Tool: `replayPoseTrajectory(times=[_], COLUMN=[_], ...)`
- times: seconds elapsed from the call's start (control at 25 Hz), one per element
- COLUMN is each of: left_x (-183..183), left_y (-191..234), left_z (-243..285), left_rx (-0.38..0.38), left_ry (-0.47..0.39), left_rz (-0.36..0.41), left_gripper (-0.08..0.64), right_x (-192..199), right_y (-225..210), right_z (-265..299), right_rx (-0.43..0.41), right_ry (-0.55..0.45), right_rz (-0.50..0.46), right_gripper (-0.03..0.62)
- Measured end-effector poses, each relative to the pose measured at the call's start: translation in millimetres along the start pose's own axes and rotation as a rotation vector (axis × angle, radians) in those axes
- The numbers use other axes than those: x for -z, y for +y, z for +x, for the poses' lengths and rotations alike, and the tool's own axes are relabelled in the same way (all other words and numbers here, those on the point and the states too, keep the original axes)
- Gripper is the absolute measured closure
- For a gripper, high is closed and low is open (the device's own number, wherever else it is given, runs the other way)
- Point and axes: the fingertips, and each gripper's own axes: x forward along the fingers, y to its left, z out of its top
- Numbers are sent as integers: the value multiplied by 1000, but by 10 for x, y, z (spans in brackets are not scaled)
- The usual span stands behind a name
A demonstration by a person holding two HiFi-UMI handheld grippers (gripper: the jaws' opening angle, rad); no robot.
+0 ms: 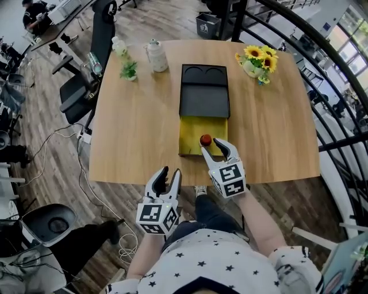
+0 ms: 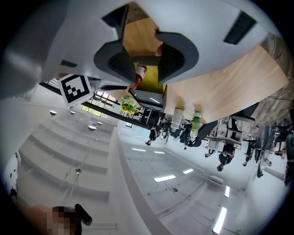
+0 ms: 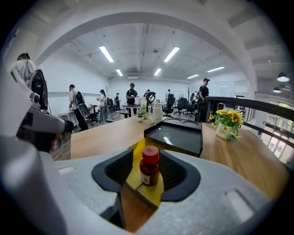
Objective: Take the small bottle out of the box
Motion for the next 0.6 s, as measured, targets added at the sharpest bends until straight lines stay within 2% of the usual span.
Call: replayPoseTrajectory(times=[0.44,0.6], left_x=[20,33], left_y=[16,-4], left_z=[175,186], left_rx=[0,2], left_ry=[26,30], left_rz=[-8,-10], left_gripper=[414,414], right_x=[62,62], right_y=[-57,-104], right_z=[301,342], right_rx=[-26,-10], right_ry=[44,42], right_rz=[8,-25], right_gripper=[434,446])
